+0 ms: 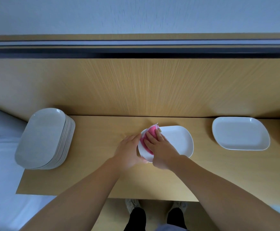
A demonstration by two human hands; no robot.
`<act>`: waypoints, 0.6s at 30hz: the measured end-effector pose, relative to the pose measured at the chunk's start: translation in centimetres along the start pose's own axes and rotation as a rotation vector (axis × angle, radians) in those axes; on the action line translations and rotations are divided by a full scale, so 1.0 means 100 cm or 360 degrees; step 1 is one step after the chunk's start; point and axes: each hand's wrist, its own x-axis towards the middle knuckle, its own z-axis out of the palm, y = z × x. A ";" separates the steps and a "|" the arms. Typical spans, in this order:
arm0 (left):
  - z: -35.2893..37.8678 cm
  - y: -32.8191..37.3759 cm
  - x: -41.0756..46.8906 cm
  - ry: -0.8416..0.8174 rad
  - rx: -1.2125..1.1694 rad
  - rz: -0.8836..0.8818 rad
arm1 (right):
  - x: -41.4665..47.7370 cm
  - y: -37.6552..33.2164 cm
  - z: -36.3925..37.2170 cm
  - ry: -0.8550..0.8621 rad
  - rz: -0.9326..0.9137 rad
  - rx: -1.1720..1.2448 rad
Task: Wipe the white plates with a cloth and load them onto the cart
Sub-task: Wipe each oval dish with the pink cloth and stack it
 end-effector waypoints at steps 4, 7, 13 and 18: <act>0.002 -0.003 0.000 -0.0045 0.0048 -0.0017 | -0.006 0.005 -0.003 -0.0050 -0.0186 -0.0023; 0.003 -0.005 -0.002 -0.0036 0.0088 0.0009 | -0.015 0.008 -0.004 -0.0095 -0.0313 -0.0046; 0.006 -0.009 -0.006 0.0003 0.0305 0.0102 | -0.023 0.013 -0.001 -0.0102 -0.0355 0.0075; 0.001 -0.008 -0.007 0.0010 0.0368 0.0110 | -0.029 0.026 0.008 -0.0041 -0.0456 0.0136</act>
